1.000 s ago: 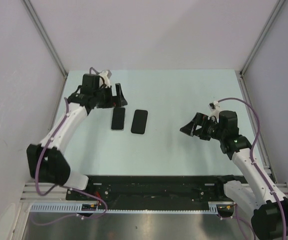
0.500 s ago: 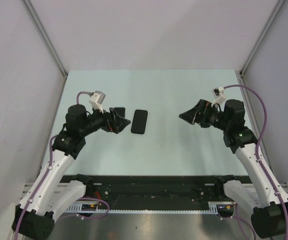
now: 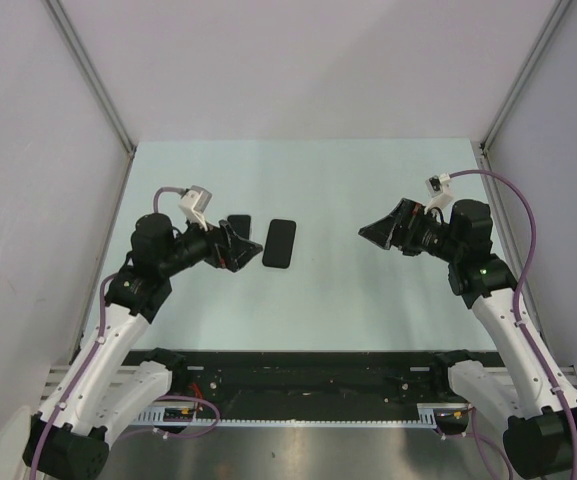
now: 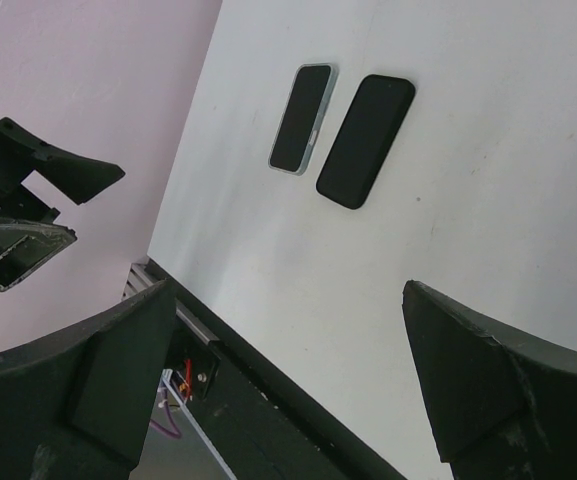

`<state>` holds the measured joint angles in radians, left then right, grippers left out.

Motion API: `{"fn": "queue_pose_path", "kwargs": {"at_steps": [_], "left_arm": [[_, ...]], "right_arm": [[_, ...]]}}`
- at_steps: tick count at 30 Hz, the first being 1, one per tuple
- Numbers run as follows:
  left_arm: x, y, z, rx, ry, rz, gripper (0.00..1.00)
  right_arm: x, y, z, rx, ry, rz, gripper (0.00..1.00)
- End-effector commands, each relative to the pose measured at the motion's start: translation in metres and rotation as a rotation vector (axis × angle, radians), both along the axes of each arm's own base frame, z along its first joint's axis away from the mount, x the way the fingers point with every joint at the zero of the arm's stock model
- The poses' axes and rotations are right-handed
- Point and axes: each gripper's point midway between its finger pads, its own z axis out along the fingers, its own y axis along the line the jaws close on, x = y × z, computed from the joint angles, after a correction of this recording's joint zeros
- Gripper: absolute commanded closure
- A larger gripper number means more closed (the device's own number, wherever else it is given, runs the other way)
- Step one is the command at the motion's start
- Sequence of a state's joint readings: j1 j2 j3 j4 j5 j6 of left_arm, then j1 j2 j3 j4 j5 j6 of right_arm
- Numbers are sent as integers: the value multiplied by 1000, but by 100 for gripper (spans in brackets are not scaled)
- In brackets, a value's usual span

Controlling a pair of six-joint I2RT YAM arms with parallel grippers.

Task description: Put the phone into the phone case

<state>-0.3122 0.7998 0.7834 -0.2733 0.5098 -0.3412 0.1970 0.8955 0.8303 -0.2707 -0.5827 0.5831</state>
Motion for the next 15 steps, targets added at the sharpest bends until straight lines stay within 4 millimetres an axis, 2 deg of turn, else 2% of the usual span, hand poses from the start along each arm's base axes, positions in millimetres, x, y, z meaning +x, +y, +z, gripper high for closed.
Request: {"fn": "queue_pose_path", "kwargs": {"at_steps": [1,15], "left_arm": [[-2,-4,14,-31,-47,-20,0],[-2,-5,11,-32,-35,-27,0]], "right_arm": [[1,3,20,16,-57,13,0],[2,3,21,9,-72,16,0]]}}
